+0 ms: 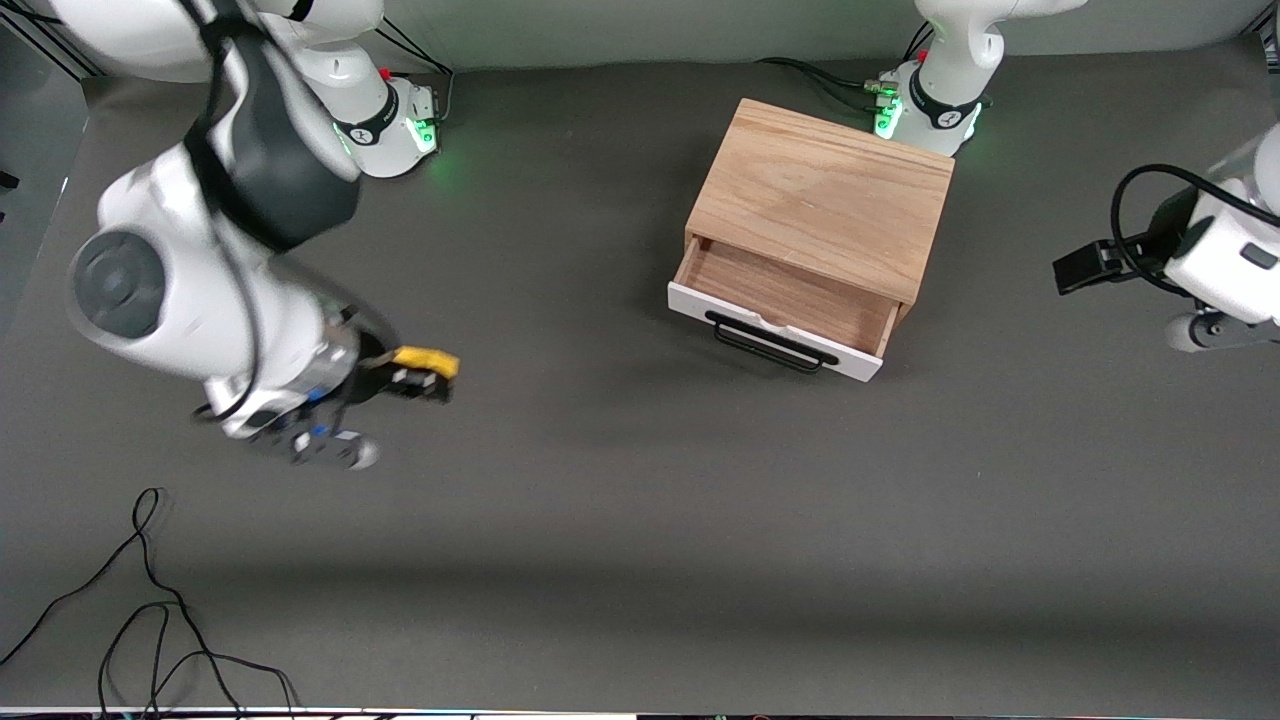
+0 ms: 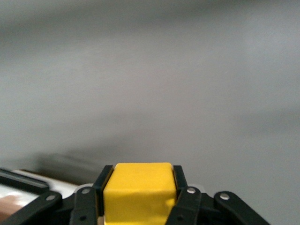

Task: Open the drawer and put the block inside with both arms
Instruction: 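Carry the yellow cube with the right gripper over the open drawer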

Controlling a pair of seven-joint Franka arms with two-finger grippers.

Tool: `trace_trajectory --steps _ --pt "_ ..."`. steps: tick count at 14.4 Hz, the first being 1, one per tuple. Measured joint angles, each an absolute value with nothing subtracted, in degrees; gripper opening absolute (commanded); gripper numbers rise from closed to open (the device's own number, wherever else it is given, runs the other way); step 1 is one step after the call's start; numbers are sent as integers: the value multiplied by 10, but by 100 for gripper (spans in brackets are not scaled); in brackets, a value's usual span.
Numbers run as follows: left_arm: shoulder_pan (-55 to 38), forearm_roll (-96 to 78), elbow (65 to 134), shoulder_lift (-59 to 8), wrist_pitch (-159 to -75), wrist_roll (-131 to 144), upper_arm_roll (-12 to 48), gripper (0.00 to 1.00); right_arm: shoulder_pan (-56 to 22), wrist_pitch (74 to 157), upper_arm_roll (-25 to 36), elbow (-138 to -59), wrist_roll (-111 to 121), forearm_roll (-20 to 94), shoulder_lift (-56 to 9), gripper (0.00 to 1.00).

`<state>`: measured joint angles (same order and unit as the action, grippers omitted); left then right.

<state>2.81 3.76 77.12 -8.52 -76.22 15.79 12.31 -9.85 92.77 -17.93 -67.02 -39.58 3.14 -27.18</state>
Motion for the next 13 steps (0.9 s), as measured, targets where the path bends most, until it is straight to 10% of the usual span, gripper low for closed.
trace_trajectory --steps 7,13 --pt "32 24 956 33 -884 106 111 100 -291 948 -188 -627 -562 -28 -301 24" --pt "36 -12 969 45 -898 43 49 100 -390 1044 -187 -626 -666 -98 -401 24"
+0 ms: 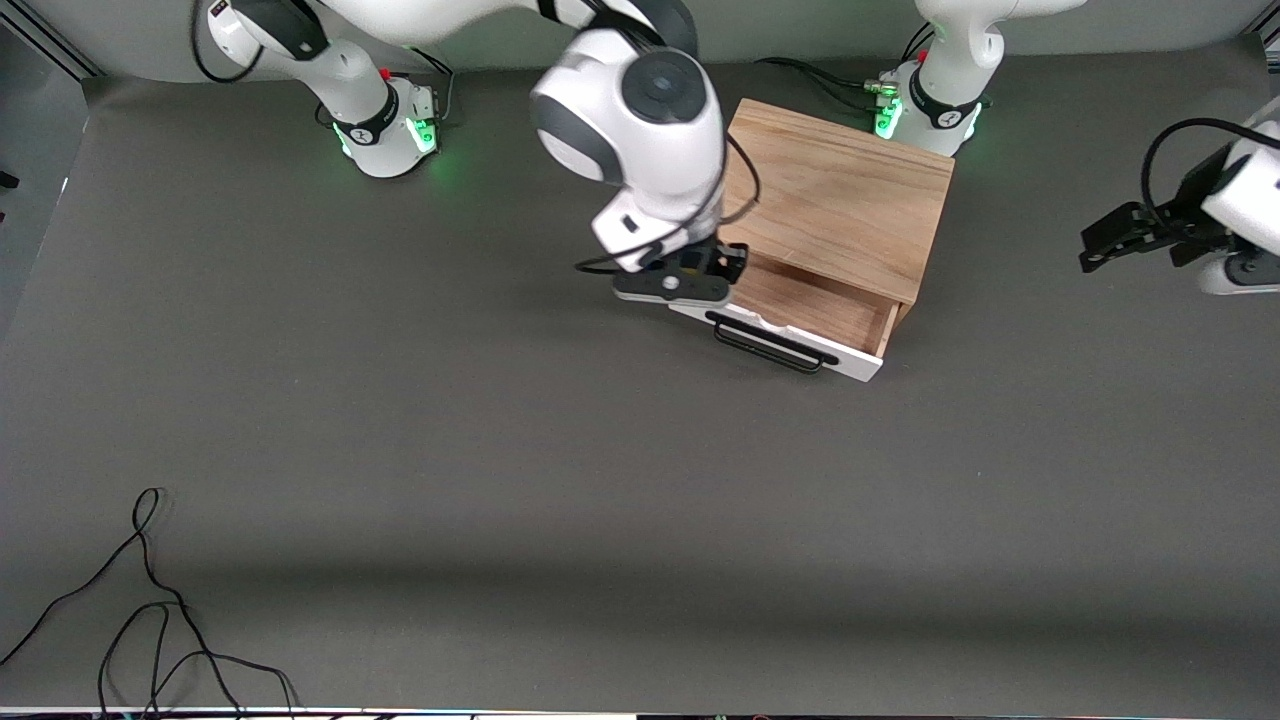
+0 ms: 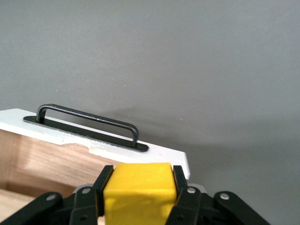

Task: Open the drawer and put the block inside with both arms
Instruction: 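Carry the yellow cube with the right gripper over the open drawer, then lower the yellow cube into the drawer and open the right gripper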

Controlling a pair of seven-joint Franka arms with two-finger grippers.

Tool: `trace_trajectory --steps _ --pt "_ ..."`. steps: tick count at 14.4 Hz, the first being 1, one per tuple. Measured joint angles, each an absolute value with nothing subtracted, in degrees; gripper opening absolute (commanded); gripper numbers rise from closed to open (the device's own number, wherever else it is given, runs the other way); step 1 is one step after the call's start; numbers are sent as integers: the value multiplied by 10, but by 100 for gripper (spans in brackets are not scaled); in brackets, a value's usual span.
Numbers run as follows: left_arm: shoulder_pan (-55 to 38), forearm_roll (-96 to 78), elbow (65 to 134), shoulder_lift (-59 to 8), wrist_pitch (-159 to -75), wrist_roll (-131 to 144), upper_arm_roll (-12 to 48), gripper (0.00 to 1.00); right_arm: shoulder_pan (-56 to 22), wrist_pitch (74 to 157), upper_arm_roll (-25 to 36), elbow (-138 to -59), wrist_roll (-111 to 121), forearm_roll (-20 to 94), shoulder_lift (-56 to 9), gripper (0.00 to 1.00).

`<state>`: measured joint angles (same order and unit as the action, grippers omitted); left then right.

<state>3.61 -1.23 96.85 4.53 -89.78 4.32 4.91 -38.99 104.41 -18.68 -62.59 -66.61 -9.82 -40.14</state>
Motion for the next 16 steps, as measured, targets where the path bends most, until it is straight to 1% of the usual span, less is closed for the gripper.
trace_trajectory --steps 2,5,13,16 --pt "34 -13 959 42 -899 43 53 100 -404 1071 -187 -624 -689 -114 -428 24" --pt "32 -12 946 36 -896 43 59 100 -417 1091 -186 -621 -711 -119 -451 24" --pt "24 -2 945 30 -866 42 62 100 -437 1092 -187 -619 -752 -119 -456 24" --pt "18 -1 947 30 -859 42 62 100 -441 1097 -186 -619 -770 -119 -466 26"
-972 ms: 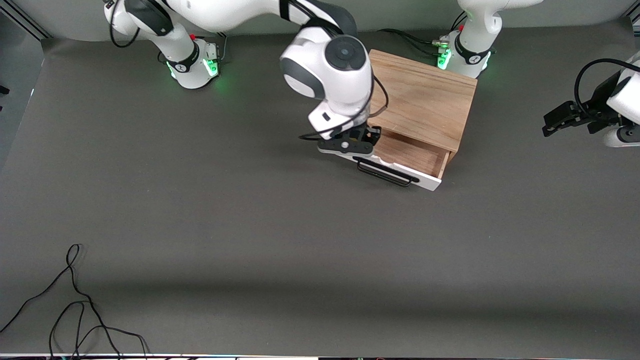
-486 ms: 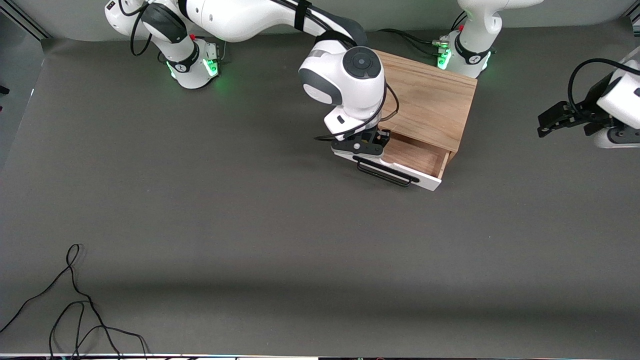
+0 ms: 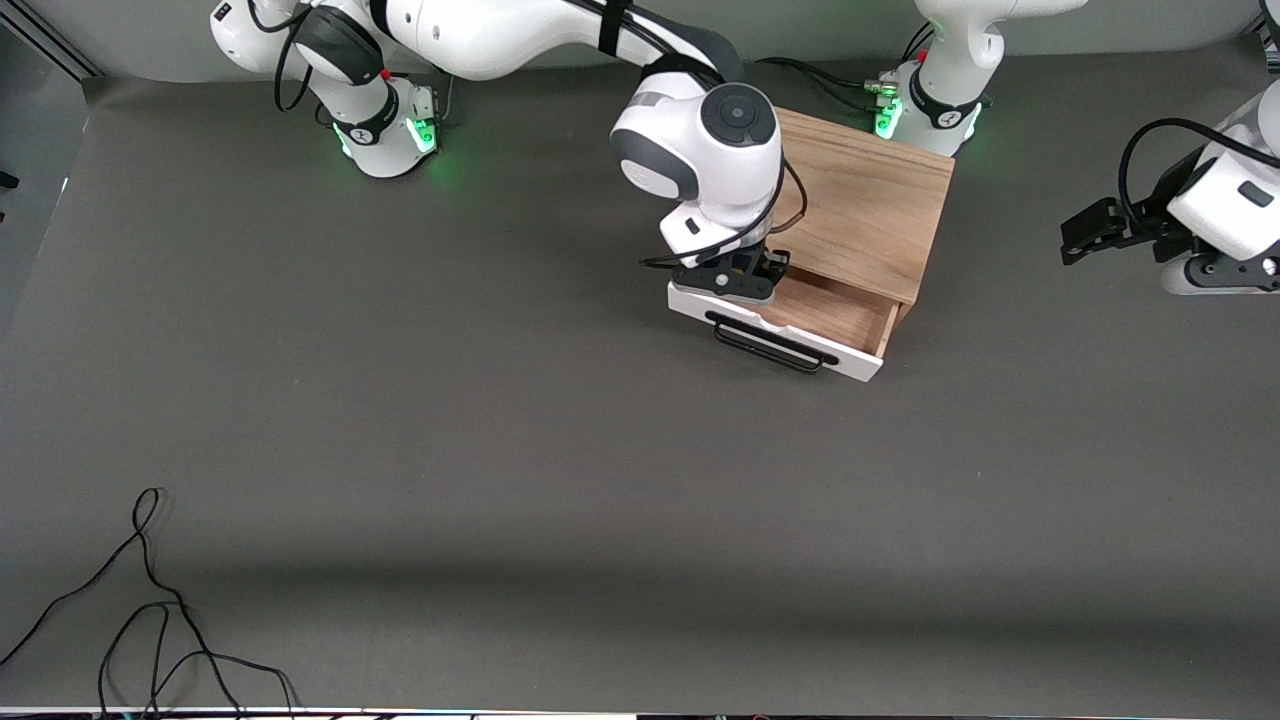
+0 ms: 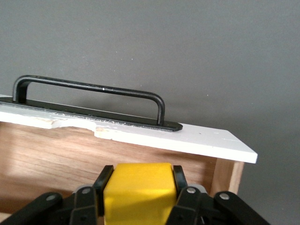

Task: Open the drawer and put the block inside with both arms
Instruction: 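Lower the yellow cube into the drawer and open the right gripper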

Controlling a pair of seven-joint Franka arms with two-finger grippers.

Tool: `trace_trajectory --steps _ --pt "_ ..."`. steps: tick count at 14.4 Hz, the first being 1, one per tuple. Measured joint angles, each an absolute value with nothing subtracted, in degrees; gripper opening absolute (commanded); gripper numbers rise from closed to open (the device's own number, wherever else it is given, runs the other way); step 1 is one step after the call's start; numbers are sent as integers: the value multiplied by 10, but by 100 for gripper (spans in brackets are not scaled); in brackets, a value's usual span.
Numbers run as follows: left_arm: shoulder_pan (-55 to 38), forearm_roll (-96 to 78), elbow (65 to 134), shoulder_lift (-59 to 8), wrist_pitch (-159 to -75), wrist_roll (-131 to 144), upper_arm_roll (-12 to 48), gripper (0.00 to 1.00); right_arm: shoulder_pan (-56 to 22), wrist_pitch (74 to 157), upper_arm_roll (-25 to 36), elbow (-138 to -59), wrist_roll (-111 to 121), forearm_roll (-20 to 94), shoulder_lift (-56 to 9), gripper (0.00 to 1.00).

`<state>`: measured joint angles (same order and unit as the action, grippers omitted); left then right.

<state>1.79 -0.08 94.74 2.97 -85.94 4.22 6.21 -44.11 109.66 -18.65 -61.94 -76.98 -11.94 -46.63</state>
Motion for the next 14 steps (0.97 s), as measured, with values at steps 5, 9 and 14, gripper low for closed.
trace_trajectory --steps 5,9,14 --pt "17 0 948 30 -859 42 62 100 -442 1104 -184 -619 -772 -119 -479 31" --pt "17 0 948 30 -859 42 62 100 -442 1111 -184 -620 -774 -119 -489 39" --pt "17 1 948 30 -859 42 62 100 -442 1129 -184 -620 -783 -122 -499 100"
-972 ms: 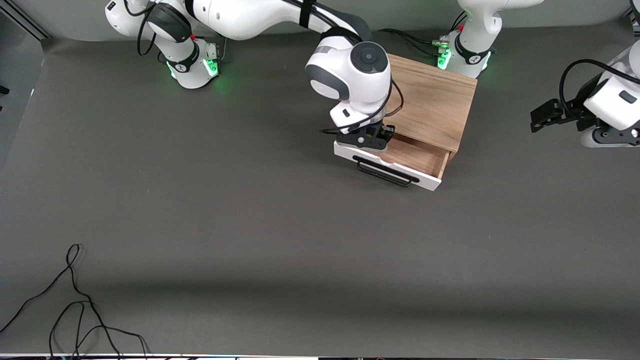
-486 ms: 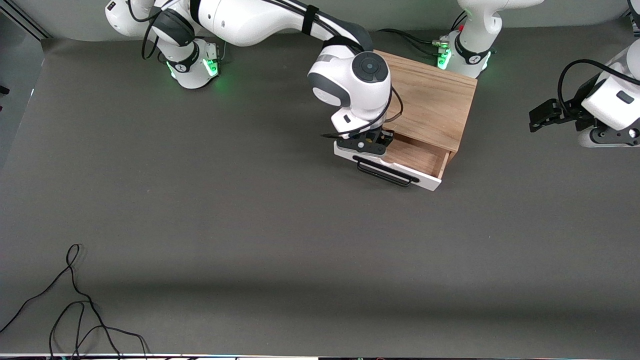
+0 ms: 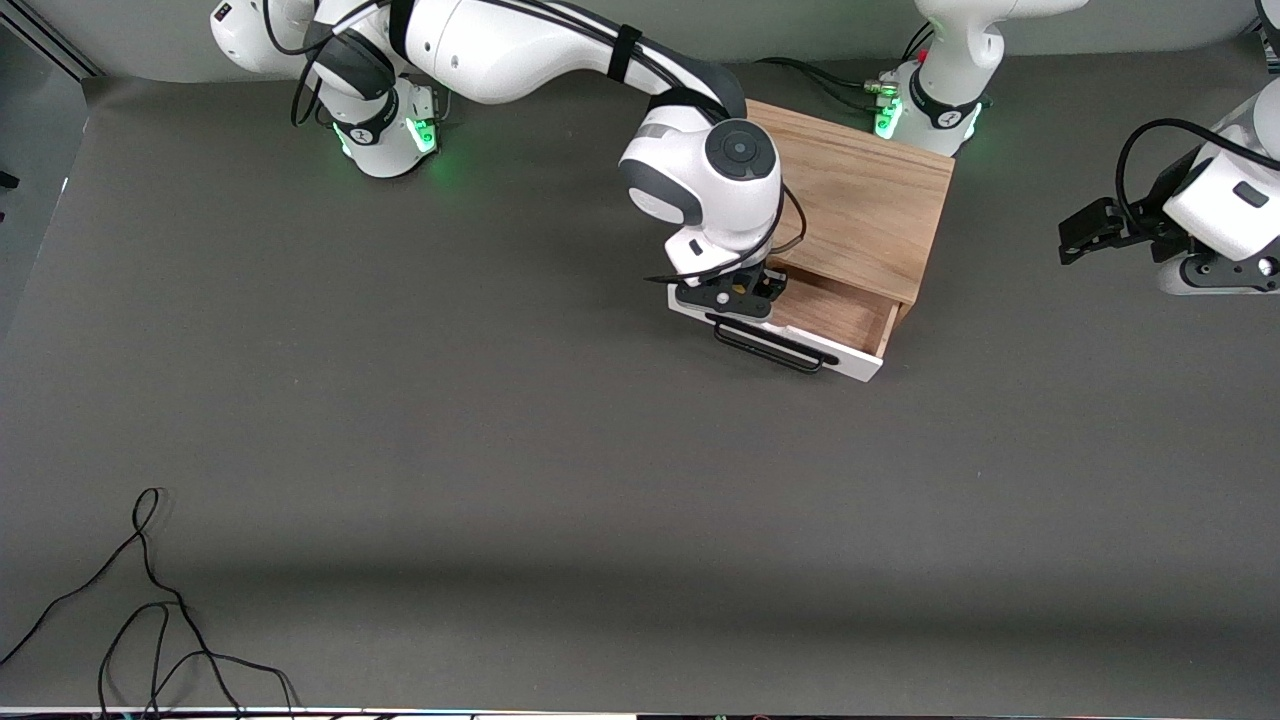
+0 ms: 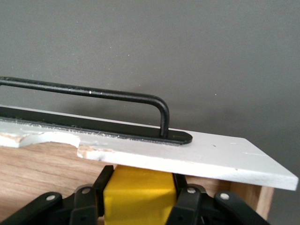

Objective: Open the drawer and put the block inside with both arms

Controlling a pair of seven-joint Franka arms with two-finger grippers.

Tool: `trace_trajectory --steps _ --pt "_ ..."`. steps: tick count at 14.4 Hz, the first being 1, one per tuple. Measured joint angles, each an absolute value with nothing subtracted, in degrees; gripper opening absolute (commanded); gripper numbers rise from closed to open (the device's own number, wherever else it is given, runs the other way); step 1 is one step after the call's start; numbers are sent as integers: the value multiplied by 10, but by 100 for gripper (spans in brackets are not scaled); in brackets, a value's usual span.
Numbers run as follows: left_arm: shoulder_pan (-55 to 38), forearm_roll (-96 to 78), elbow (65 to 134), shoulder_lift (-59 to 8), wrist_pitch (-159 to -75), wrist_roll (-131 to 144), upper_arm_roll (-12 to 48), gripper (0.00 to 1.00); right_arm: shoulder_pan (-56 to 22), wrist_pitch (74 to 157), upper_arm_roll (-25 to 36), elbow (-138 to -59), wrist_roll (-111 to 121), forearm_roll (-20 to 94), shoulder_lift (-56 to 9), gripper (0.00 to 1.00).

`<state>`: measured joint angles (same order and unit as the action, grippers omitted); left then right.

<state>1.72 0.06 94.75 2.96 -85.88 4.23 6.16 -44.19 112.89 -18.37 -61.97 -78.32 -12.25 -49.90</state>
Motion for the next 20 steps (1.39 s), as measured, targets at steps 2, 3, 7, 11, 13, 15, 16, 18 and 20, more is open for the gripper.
trace_trajectory --steps 2,3,7,11,13,15,16,18,20 --pt "17 1 948 30 -859 42 61 100 -443 1138 -184 -620 -792 -131 -502 100" --pt "17 1 948 30 -859 42 61 100 -445 1140 -184 -620 -795 -136 -504 100" --pt "17 1 948 30 -859 42 61 100 -445 1140 -184 -611 -798 -145 -503 100" --pt "17 1 948 29 -859 42 62 100 -434 1108 -183 -589 -798 -146 -464 100" --pt "17 1 948 29 -859 42 61 100 -416 1087 -183 -584 -798 -141 -424 100" --pt "17 1 948 29 -859 42 61 100 -378 1054 -182 -584 -798 -135 -376 100" --pt "17 1 948 29 -859 42 61 100 -351 1030 -181 -586 -792 -130 -351 100" --pt "16 1 948 29 -859 43 62 100 -280 1000 -179 -598 -728 -72 -303 100" --pt "13 1 948 29 -859 50 62 100 -188 974 -177 -622 -614 -8 -254 100"
